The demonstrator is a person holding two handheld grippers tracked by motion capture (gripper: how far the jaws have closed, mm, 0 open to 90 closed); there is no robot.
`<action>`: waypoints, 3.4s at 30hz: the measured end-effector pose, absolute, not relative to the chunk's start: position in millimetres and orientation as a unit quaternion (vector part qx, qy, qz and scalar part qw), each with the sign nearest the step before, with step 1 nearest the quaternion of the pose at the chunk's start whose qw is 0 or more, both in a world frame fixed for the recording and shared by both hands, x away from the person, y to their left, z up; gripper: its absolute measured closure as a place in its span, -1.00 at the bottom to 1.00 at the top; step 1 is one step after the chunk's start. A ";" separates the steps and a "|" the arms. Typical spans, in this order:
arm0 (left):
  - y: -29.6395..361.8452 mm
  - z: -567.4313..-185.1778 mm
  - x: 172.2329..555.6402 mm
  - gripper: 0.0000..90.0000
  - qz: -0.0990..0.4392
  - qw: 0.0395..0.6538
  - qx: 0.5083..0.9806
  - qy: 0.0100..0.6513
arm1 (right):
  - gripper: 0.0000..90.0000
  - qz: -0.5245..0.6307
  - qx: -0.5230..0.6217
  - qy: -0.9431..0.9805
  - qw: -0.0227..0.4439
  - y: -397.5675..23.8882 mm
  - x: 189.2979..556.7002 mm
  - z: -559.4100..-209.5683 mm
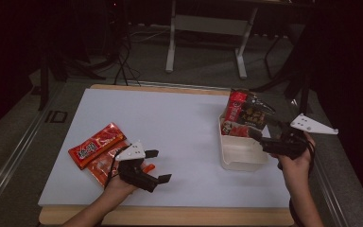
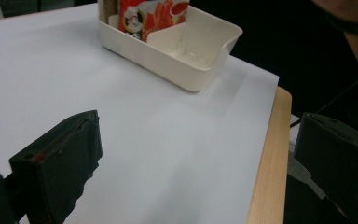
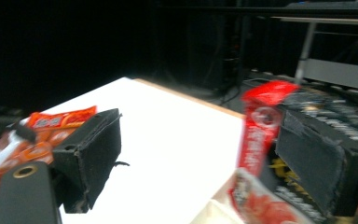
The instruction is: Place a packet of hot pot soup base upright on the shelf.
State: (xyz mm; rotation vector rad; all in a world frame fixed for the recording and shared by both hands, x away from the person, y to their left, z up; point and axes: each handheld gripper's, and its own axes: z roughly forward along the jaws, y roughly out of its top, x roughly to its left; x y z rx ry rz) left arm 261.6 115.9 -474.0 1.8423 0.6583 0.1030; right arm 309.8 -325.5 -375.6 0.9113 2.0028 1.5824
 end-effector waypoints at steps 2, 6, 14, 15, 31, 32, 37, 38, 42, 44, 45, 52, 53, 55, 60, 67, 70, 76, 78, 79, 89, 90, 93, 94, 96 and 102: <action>123.4 -470.4 262.0 -0.98 0.048 0.555 0.781 0.284 | -0.69 0.581 0.320 0.722 0.196 -317.9 305.3 -379.0; 137.9 -463.2 259.5 -0.89 0.070 0.541 0.786 0.289 | -0.69 0.581 0.301 0.736 0.175 -301.3 296.8 -384.1; 177.6 -459.4 249.4 -0.39 0.110 0.519 0.783 0.326 | -0.69 0.588 0.268 0.747 0.154 -276.4 280.9 -391.7; 183.0 -461.0 248.1 -0.25 0.114 0.512 0.784 0.333 | -0.69 0.585 0.266 0.751 0.150 -274.2 279.5 -393.1; 264.2 -493.8 233.5 0.90 0.167 0.405 0.771 0.463 | -0.69 0.583 0.254 0.761 0.124 -263.4 270.4 -408.5; 267.1 -497.1 234.0 0.95 0.161 0.399 0.772 0.468 | -0.69 0.583 0.254 0.762 0.122 -262.7 270.0 -408.8; 276.4 -513.3 235.7 0.99 0.157 0.347 0.782 0.494 | -0.69 0.579 0.251 0.766 0.119 -260.1 268.8 -411.8; 277.5 -516.3 236.0 0.99 0.157 0.337 0.785 0.496 | -0.68 0.578 0.251 0.767 0.120 -259.6 268.7 -412.5; 281.2 -524.6 236.4 1.00 0.151 0.319 0.787 0.506 | -0.68 0.576 0.250 0.769 0.120 -258.6 268.5 -414.7; 282.4 -528.3 237.9 1.00 0.144 0.310 0.787 0.514 | -0.68 0.575 0.249 0.770 0.120 -257.7 268.5 -415.8; 283.1 -530.0 238.8 1.00 0.144 0.304 0.787 0.516 | -0.68 0.574 0.249 0.771 0.120 -257.6 268.7 -416.3; 282.8 -536.4 247.6 1.00 0.136 0.303 0.784 0.525 | -0.68 0.570 0.247 0.774 0.127 -257.3 268.0 -417.0; 282.4 -536.2 248.6 1.00 0.137 0.304 0.783 0.526 | -0.68 0.569 0.247 0.774 0.127 -257.3 268.1 -417.6; 280.8 -535.6 250.0 1.00 0.141 0.301 0.784 0.525 | -0.68 0.566 0.247 0.776 0.128 -257.5 268.3 -418.9; 279.8 -536.0 253.8 1.00 0.140 0.300 0.786 0.522 | -0.68 0.564 0.249 0.778 0.122 -257.1 268.1 -422.5; 276.1 -536.6 264.3 1.00 0.139 0.304 0.789 0.516 | -0.68 0.564 0.242 0.781 0.120 -253.3 268.1 -422.1; 273.5 -536.1 270.6 1.00 0.137 0.302 0.792 0.512 | -0.68 0.564 0.245 0.780 0.118 -253.1 268.7 -422.1; 265.6 -535.0 282.8 1.00 0.138 0.301 0.797 0.505 | -0.68 0.565 0.242 0.780 0.116 -252.8 267.5 -421.6; 262.2 -534.5 287.1 1.00 0.138 0.299 0.801 0.500 | -0.68 0.566 0.242 0.780 0.116 -253.6 267.2 -421.1; 260.5 -534.2 289.4 1.00 0.137 0.299 0.802 0.498 | -0.68 0.566 0.242 0.779 0.116 -253.7 267.0 -421.0; 248.3 -533.9 301.2 1.00 0.146 0.303 0.814 0.473 | -0.68 0.568 0.244 0.778 0.114 -255.0 266.4 -420.6; 249.1 -533.6 299.8 1.00 0.147 0.302 0.817 0.468 | -0.68 0.569 0.244 0.778 0.113 -255.4 266.4 -420.6; 252.3 -534.4 294.9 1.00 0.149 0.294 0.819 0.470 | -0.68 0.570 0.244 0.776 0.112 -256.2 266.7 -420.2; 253.8 -534.9 293.8 1.00 0.145 0.297 0.814 0.477 | -0.68 0.570 0.244 0.776 0.112 -256.4 266.9 -420.0; 255.7 -535.4 292.7 1.00 0.142 0.304 0.810 0.480 | -0.68 0.573 0.245 0.774 0.109 -256.2 267.3 -420.1; 251.1 -537.0 295.8 1.00 0.138 0.305 0.814 0.475 | -0.68 0.568 0.242 0.778 0.113 -253.8 265.9 -419.4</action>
